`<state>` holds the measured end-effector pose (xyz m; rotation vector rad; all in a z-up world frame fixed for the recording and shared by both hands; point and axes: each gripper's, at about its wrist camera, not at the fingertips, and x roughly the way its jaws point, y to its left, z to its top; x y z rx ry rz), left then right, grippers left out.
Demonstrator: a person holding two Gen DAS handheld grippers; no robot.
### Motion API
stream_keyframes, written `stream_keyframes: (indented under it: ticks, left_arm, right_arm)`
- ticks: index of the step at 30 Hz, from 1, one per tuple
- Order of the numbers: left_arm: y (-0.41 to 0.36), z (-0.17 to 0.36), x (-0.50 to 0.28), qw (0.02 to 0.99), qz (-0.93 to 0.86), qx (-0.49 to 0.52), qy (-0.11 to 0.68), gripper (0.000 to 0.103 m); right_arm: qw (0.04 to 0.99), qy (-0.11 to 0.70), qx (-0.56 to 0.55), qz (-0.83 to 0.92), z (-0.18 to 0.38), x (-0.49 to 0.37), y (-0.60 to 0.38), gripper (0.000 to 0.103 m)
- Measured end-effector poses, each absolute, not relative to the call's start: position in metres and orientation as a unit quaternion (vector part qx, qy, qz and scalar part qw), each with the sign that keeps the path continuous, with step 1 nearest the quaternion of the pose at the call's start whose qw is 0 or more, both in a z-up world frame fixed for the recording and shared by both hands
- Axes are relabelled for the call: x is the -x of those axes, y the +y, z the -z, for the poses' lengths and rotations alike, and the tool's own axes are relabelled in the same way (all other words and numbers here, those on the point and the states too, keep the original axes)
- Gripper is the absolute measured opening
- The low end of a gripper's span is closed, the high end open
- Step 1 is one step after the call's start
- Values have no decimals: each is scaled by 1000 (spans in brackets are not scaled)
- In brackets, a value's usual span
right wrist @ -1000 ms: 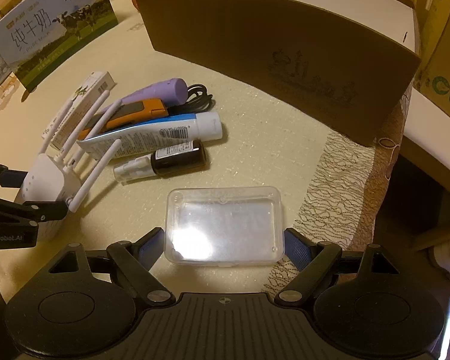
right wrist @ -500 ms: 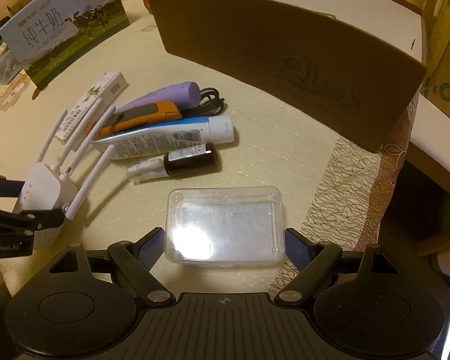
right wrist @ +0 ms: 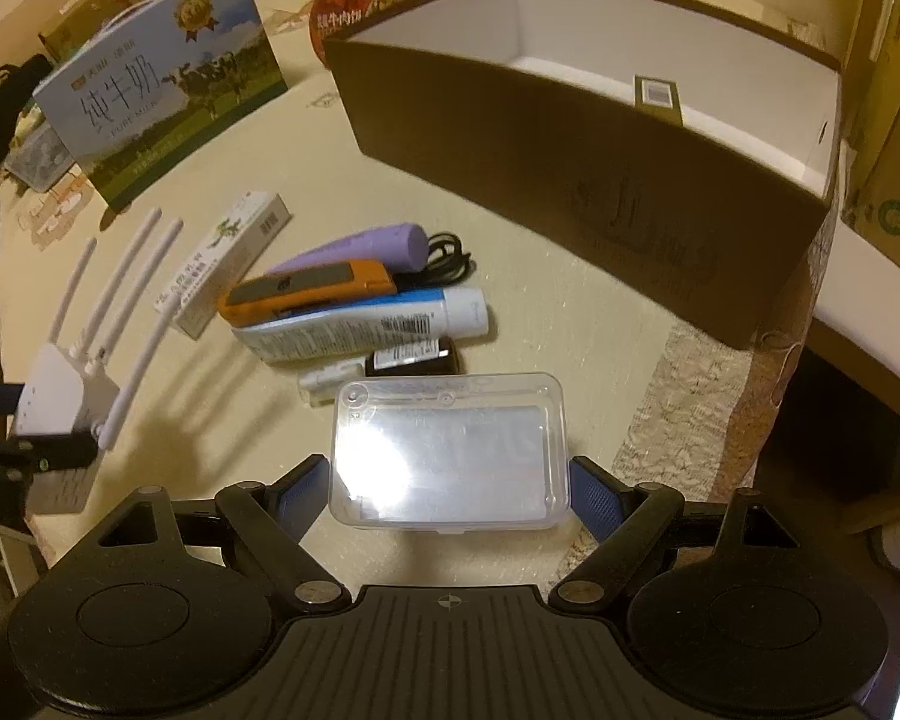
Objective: Organize rigid objects
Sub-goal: 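Lift and carry the router and clear case over the shoebox, then open the left tool to drop the router while right releases the clear case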
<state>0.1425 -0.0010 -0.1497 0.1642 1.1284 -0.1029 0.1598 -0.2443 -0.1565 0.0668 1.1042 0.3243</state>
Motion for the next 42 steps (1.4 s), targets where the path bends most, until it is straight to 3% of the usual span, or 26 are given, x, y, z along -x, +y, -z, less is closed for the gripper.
stream_keyframes:
  ticks: [12,24,32,42]
  left_arm:
    - [-40,99,-212,872,103,-100,467,55]
    - [-97,60,-342,893,147,-123,407,55]
    - [-139,81,-413,884,153,-142,418,55]
    - [-156,135,-448,863,145,-159,457,55]
  right_arm:
    - [881,452,-37,-136,92,-202,-264,82]
    - [905,413,-72,-68,66,-303,-322,82]
    - [901,431,-39,-28,81,-364,-350,82]
    - [880,472,45,-26,135,-389,-355,82]
